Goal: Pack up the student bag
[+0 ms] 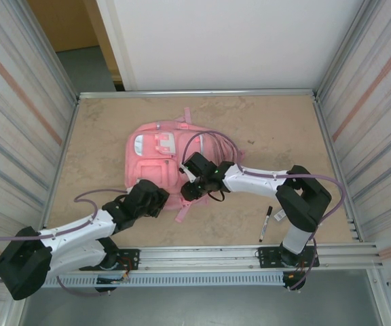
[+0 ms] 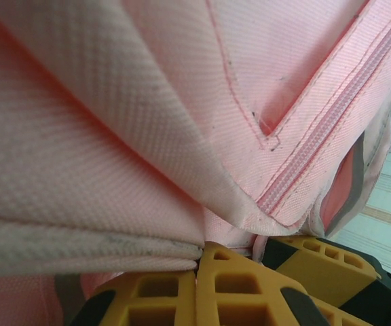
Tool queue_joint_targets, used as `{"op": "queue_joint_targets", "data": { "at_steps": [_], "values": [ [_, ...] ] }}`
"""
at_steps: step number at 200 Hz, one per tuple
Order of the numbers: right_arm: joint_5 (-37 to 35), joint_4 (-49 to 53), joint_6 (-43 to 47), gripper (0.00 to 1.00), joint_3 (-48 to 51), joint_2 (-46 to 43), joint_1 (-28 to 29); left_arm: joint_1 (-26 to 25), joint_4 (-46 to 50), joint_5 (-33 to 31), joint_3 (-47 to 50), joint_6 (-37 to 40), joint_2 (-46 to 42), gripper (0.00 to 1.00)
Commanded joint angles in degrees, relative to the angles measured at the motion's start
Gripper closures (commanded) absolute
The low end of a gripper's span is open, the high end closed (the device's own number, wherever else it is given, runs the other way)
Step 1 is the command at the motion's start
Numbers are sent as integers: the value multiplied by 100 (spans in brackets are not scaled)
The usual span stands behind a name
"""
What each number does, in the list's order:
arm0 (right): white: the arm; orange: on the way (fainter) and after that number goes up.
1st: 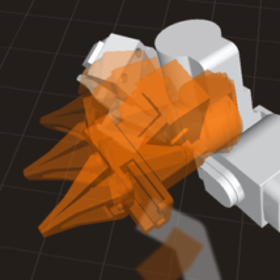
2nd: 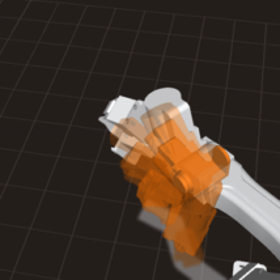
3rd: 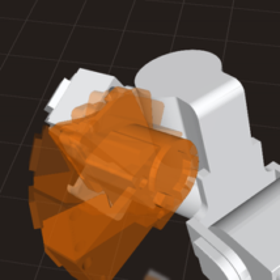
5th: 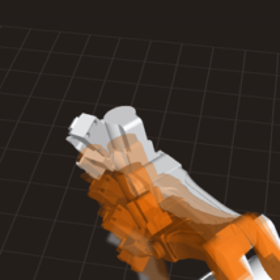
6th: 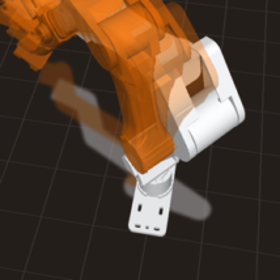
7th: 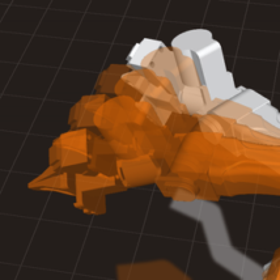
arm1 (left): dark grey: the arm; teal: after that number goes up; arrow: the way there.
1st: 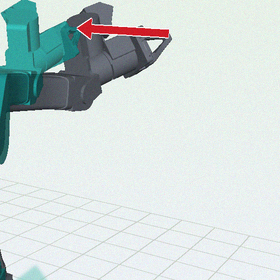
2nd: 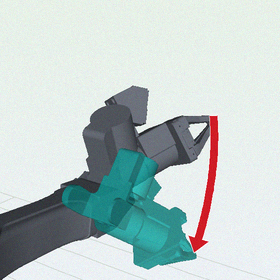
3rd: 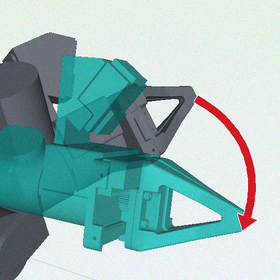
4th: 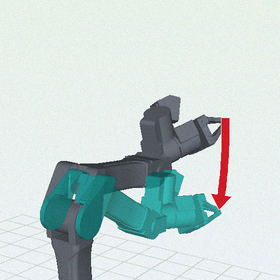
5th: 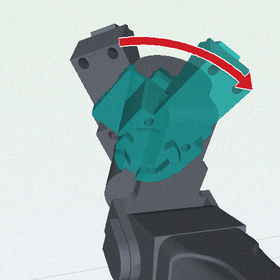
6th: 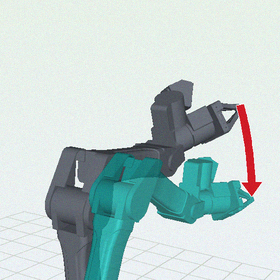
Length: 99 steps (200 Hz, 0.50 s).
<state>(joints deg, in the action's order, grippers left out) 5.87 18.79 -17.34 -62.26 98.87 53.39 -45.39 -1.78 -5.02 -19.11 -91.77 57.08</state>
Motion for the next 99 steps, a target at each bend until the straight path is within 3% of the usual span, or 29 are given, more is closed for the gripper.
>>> {"op": "queue_joint_targets", "data": {
  "at_steps": [1,15,39,54,77,99],
  "values": [
    [212,-451,231,59,-19,-146,-146,-66,140,322,-62,-14,-26,100],
    [780,-631,73,59,14,-158,-425,-67,-27,372,17,-121,-52,100],
    [2423,-1313,-443,60,172,-159,-968,-67,84,383,-28,-86,-142,100],
    [3343,-1273,-282,62,33,-103,-1076,-67,203,343,-75,-74,-217,100],
    [2730,-93,607,62,-443,23,-920,-67,321,288,-124,11,-333,100],
    [1872,294,963,63,-499,19,-892,-65,555,245,-172,3,-429,100]
  ]
}}
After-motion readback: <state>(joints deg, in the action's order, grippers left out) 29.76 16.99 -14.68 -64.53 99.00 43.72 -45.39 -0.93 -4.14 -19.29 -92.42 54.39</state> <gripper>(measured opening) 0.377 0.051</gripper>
